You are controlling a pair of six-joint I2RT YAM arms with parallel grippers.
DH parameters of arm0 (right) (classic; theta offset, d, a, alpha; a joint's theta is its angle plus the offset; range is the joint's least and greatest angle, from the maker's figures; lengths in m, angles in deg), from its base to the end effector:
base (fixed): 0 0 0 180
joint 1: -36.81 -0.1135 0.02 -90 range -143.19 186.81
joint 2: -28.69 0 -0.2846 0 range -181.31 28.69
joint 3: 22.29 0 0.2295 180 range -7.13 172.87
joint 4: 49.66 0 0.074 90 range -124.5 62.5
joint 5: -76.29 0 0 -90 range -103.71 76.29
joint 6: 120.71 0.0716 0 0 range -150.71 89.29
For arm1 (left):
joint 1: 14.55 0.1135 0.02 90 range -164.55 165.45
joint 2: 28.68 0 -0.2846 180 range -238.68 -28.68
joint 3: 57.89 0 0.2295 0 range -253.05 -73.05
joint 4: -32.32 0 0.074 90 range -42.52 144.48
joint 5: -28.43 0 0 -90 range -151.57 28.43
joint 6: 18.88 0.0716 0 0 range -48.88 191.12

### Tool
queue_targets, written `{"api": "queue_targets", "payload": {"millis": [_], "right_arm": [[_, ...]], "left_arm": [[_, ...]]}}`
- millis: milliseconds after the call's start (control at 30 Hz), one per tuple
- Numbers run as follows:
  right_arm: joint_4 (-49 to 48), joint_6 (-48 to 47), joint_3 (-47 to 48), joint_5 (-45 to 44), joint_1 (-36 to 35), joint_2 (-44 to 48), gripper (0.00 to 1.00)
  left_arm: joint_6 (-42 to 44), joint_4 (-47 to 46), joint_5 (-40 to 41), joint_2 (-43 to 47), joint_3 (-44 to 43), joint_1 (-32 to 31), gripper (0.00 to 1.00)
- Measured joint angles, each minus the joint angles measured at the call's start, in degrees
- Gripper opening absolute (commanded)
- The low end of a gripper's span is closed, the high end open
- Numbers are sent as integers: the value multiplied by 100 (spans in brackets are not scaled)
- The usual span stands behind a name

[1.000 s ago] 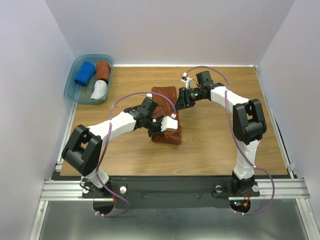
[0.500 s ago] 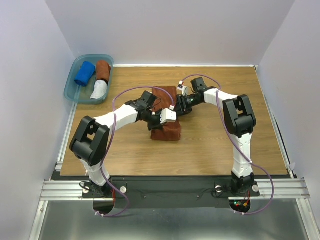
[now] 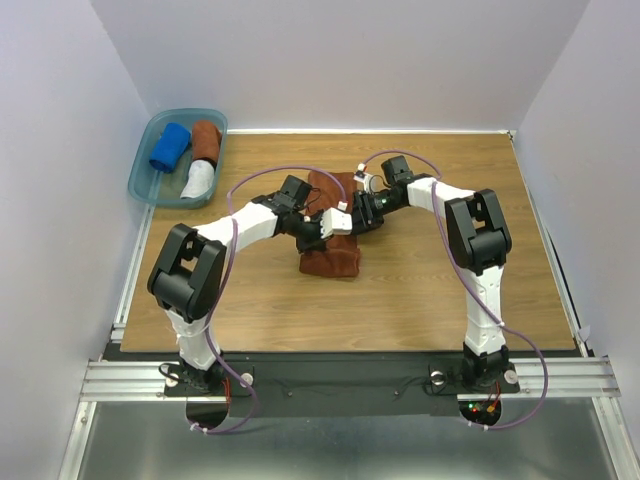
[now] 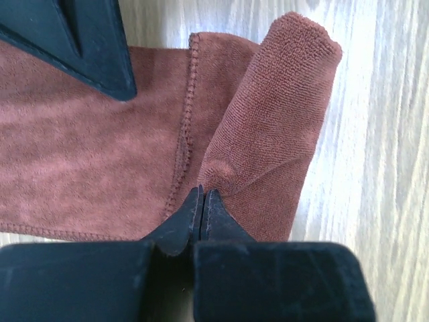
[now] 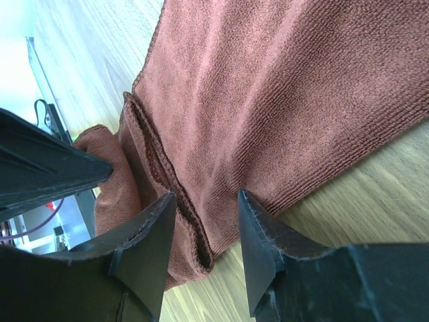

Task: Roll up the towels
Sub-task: Roll the towel

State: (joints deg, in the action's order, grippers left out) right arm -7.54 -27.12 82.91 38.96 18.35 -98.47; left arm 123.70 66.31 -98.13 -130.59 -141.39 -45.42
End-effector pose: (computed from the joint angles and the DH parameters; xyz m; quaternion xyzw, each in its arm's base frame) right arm 0.4146 0.1984 0.1489 -0.2117 0.8532 0.4628 0.1146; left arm 0.3015 -0.2299 0.2153 0.6737 0.6036 -0.2340 0.3564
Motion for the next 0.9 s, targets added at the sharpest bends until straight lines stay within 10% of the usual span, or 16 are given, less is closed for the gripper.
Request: {"api": "queue_targets", "payload": {"millis": [900], "right_arm": [[186,684,-289,643,138,1665,43]], "left_arm": [[66,-144,-4,-717,-382,212,1]]}}
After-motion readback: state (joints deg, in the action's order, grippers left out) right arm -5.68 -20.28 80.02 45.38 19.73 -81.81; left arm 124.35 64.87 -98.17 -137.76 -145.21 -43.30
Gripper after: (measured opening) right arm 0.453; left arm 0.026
